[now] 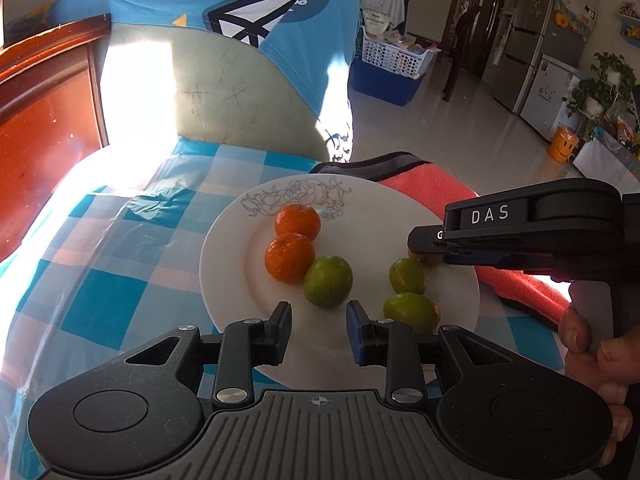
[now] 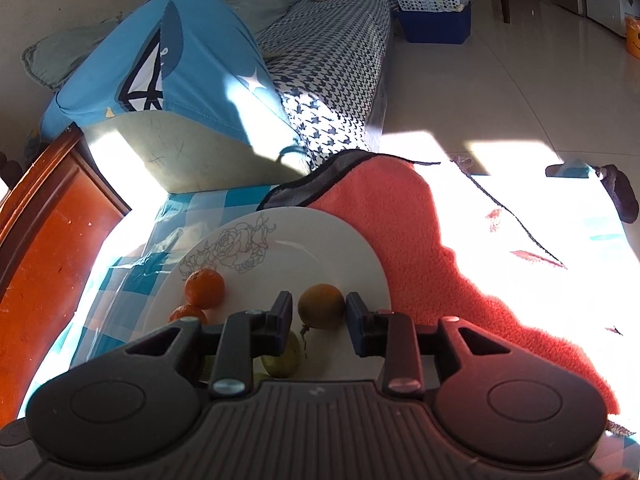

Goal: Organize fruits
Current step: 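Carry both fruits onto the white plate and open both tools, then withdraw both tools from the plate back toward the fruit pile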

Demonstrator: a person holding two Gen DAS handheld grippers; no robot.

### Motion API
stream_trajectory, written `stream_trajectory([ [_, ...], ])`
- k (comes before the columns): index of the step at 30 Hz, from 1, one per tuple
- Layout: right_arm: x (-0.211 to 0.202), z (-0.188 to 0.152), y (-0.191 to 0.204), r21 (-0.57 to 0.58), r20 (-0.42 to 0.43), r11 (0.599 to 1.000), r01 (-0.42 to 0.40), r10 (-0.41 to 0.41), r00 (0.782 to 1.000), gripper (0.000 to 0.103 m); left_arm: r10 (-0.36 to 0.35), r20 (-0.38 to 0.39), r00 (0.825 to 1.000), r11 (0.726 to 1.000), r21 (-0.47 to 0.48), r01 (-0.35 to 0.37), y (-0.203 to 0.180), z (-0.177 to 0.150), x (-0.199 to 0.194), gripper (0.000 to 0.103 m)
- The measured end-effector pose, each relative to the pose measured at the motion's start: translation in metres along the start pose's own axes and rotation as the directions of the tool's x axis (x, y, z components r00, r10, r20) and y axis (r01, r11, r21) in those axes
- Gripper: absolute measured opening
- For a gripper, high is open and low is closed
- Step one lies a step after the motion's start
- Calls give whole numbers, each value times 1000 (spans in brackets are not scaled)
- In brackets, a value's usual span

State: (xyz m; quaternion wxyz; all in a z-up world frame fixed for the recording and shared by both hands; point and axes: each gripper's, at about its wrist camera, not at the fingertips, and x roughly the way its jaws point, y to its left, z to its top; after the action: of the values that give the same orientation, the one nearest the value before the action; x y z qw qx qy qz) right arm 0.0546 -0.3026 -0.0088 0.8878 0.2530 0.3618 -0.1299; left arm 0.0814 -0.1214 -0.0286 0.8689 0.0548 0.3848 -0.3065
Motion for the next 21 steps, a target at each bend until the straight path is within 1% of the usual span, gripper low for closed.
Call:
stream_trajectory([
  [1, 0, 0, 0, 1, 0, 1000, -1, 1, 1000, 35, 1, 1, 1000, 1000, -2, -1, 0, 1, -1, 32],
  [2, -1, 0, 0, 1, 0, 1000, -1, 1, 1000, 37, 6, 3, 1000, 1000, -5, -6, 0, 1, -2, 42],
  [3, -1, 0, 1, 0, 2, 1000, -2, 2, 1000, 43, 12, 6, 1000, 1000, -8, -12, -1, 1, -3, 57],
  [4, -2, 0, 2, -3, 2, 1000, -4, 4, 1000, 50, 20, 17, 1000, 1000, -10, -20, -1, 2, -6, 64],
  [5, -3, 0, 3, -5, 4, 1000, -6, 6, 1000, 53, 24, 30, 999, 1000, -7, -24, -2, 2, -10, 71],
  [7, -5, 1, 5, -17, 8, 1000, -10, 11, 1000, 63, 24, 48, 999, 1000, 3, -24, -4, 3, -16, 73],
  [8, -6, 1, 6, -21, 11, 1000, -11, 12, 1000, 64, 22, 49, 999, 1000, 2, -23, -4, 5, -18, 76],
  [9, -7, 2, 6, -24, 15, 1000, -13, 13, 1000, 66, 23, 49, 999, 1000, -1, -23, -4, 5, -21, 82],
  [11, -10, 4, 7, -28, 19, 999, -19, 19, 1000, 68, 25, 56, 998, 1000, -4, -25, -4, 5, -27, 87],
  [14, -16, 5, 6, -18, 25, 999, -32, 33, 999, 75, 30, 59, 998, 1000, 6, -31, -4, 4, -36, 89],
  [17, -24, 6, 3, 3, 31, 999, -40, 40, 999, 79, 29, 49, 998, 999, 11, -30, -4, 2, -45, 94],
  [19, -29, 5, 1, 14, 28, 999, -32, 32, 999, 83, 36, 34, 999, 999, 19, -37, -3, 0, -50, 95],
  [21, -36, 2, 1, 17, 24, 1000, -17, 17, 1000, 84, 54, 24, 998, 998, 22, -55, 0, -2, -55, 95],
])
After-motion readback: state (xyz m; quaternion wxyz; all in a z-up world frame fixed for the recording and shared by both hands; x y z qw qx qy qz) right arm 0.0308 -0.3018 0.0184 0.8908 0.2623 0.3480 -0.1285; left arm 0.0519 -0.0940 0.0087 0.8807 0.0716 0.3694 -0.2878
